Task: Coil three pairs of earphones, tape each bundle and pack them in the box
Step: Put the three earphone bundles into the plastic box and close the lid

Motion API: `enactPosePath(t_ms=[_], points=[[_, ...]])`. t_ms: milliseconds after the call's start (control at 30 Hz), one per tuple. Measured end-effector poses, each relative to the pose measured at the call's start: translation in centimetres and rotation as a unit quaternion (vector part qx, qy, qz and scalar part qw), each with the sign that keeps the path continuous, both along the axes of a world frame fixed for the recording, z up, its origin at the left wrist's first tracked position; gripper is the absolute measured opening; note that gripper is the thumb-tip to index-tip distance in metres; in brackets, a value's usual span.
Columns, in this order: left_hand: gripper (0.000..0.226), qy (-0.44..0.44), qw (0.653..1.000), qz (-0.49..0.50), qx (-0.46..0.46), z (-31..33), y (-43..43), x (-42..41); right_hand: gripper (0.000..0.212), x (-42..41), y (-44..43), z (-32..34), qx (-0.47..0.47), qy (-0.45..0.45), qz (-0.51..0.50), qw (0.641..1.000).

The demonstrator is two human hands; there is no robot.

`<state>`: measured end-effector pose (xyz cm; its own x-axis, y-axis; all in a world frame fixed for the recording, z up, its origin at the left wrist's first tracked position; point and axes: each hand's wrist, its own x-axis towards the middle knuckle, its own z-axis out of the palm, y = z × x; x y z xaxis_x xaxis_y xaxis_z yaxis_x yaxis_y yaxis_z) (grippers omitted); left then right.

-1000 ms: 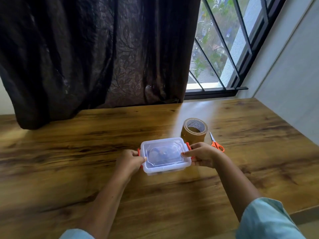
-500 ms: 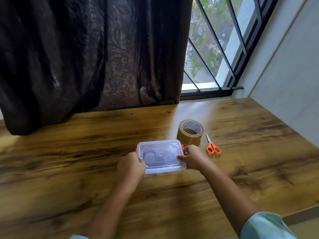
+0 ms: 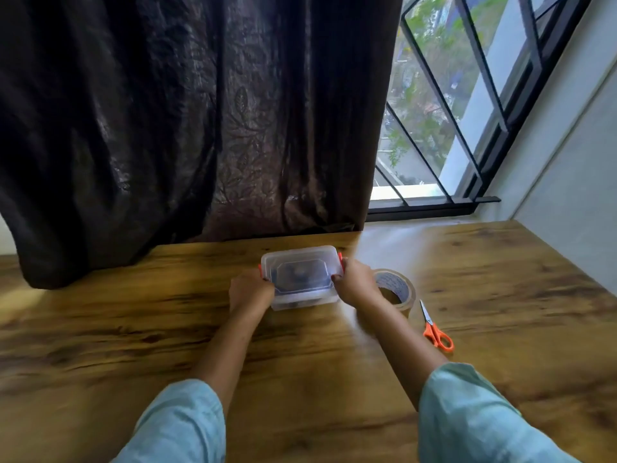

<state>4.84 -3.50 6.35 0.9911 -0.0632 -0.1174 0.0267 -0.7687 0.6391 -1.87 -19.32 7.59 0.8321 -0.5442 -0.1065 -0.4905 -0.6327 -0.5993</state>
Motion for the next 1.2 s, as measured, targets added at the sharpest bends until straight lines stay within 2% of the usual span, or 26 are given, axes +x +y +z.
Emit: enactPosePath(t_ms=[333, 500, 567, 667, 733, 767, 833, 900, 967, 1000, 1100, 1200], points=[[0.013, 0.000, 1.000, 0.003, 0.004, -0.5, -0.9, 2.9, 0.019, 3.3, -1.4, -1.9, -0.014, 0.016, 0.035, 0.999], [0.021, -0.012, 1.000, 0.002, 0.012, 0.0, -1.0, 2.2, 0.021, 3.1, -1.5, -2.1, -0.018, 0.009, 0.032, 0.999], [0.024, -0.049, 0.998, 0.026, 0.028, -0.4, -0.9, 1.2, 0.032, 2.5, -1.2, -2.1, -0.006, -0.005, 0.023, 1.000], [0.036, -0.186, 0.982, 0.031, 0.022, -1.2, -0.7, -0.5, 0.034, 0.3, -1.6, -1.3, 0.002, -0.112, -0.042, 0.993], [0.032, -0.276, 0.961, -0.024, -0.024, -1.0, -1.1, -1.7, 0.033, -1.2, -2.9, -0.6, -0.074, -0.156, -0.089, 0.981], [0.025, -0.285, 0.955, -0.065, -0.054, -0.8, -1.7, -2.2, 0.033, -2.0, -3.9, -0.4, -0.118, -0.140, -0.116, 0.976], [0.019, -0.227, 0.958, -0.137, -0.110, -0.7, -3.6, -3.7, 0.039, -3.4, -6.1, -0.6, -0.172, -0.060, -0.148, 0.972], [0.023, -0.071, 0.969, -0.173, -0.159, -0.7, -5.6, -5.3, 0.041, -4.4, -7.7, -1.5, -0.132, 0.012, -0.149, 0.980], [0.034, 0.102, 0.952, -0.193, -0.213, -1.0, -7.0, -7.1, 0.038, -5.1, -8.0, -2.8, -0.063, 0.010, -0.122, 0.991], [0.040, 0.141, 0.943, -0.203, -0.223, -1.4, -7.3, -7.7, 0.035, -5.4, -7.7, -3.4, -0.045, -0.013, -0.114, 0.992], [0.047, 0.172, 0.933, -0.195, -0.249, -2.2, -7.3, -9.2, 0.027, -6.3, -5.7, -4.2, -0.022, -0.075, -0.137, 0.988], [0.046, 0.164, 0.929, -0.133, -0.304, -2.5, -6.1, -9.8, 0.027, -7.4, -2.5, -4.5, -0.015, -0.082, -0.113, 0.990]])
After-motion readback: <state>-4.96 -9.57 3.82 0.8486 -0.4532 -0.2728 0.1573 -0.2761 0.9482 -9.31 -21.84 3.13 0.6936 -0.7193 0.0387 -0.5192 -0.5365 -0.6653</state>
